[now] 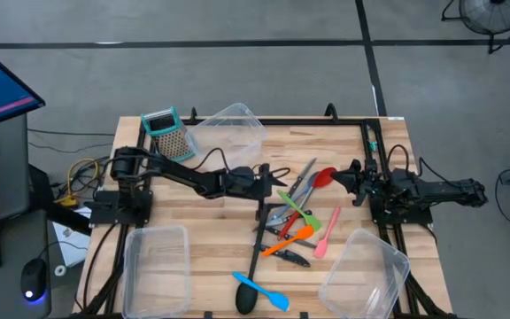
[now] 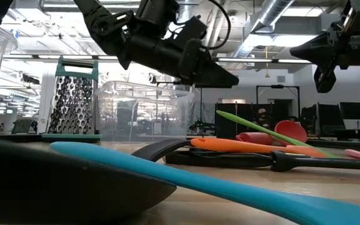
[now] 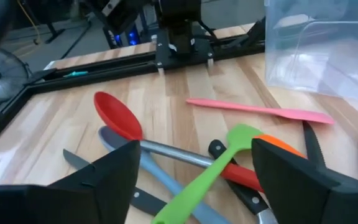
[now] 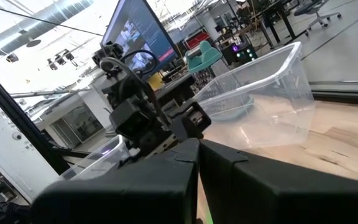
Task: Pick & Place Kitchen Items
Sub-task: Put the green spatula into the bottom left transparent bin
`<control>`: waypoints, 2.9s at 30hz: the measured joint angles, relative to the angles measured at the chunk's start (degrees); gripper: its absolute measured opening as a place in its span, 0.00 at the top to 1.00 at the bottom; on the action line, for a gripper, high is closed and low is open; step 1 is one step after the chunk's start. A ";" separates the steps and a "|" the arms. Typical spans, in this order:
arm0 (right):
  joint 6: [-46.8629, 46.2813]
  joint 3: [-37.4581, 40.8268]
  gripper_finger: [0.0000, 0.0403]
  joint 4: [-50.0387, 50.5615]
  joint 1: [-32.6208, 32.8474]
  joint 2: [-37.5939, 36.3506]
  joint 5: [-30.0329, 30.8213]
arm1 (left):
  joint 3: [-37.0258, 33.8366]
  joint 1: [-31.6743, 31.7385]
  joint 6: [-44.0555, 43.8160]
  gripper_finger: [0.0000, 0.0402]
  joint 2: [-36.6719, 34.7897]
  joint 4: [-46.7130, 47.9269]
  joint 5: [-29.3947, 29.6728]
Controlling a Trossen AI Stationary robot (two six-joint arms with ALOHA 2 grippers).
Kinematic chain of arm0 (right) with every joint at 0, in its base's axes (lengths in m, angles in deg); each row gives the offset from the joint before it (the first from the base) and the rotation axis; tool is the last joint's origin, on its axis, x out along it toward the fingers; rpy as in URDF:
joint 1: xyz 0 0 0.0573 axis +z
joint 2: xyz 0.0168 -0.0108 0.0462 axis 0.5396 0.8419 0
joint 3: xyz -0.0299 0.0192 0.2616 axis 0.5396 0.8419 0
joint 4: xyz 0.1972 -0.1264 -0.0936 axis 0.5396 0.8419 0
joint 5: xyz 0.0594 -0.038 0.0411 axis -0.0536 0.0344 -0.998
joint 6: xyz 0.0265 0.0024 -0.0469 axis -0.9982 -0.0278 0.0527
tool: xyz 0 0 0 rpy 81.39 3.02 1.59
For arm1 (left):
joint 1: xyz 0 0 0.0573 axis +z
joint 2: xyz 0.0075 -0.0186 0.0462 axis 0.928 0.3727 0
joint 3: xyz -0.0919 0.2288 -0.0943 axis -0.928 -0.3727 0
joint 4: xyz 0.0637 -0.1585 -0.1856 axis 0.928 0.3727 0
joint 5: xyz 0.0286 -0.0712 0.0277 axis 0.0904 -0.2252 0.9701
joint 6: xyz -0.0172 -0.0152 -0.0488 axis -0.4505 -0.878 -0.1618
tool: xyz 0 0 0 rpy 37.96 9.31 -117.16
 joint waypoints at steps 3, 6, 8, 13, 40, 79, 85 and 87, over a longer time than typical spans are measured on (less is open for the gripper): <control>0.00 0.02 0.98 0.46 -0.01 0.02 0.00 | 0.01 0.00 0.01 0.23 0.22 -0.11 -0.07; 0.00 0.00 0.98 0.54 0.00 0.02 0.00 | 0.02 0.02 0.00 0.21 0.35 0.09 -0.09; 0.00 0.00 0.98 0.54 -0.01 0.00 0.00 | 0.05 0.02 0.24 0.21 0.68 -0.27 -0.06; 0.00 0.01 0.98 0.52 0.00 0.02 -0.02 | 0.61 0.02 1.18 0.23 2.32 0.00 0.26; 0.02 0.02 0.98 1.55 -0.01 0.02 0.00 | 3.45 0.85 0.69 0.28 7.54 2.64 1.37; 0.07 0.01 0.98 1.72 -0.01 0.02 0.02 | 3.41 1.05 -5.86 0.59 7.52 4.62 -0.67; 0.06 0.01 0.98 1.73 -0.01 0.02 0.02 | 3.39 1.05 -5.86 0.69 7.52 4.71 -0.68; 0.06 0.00 0.98 1.74 -0.02 0.02 0.02 | 3.39 1.05 -5.86 0.75 7.52 4.84 -0.70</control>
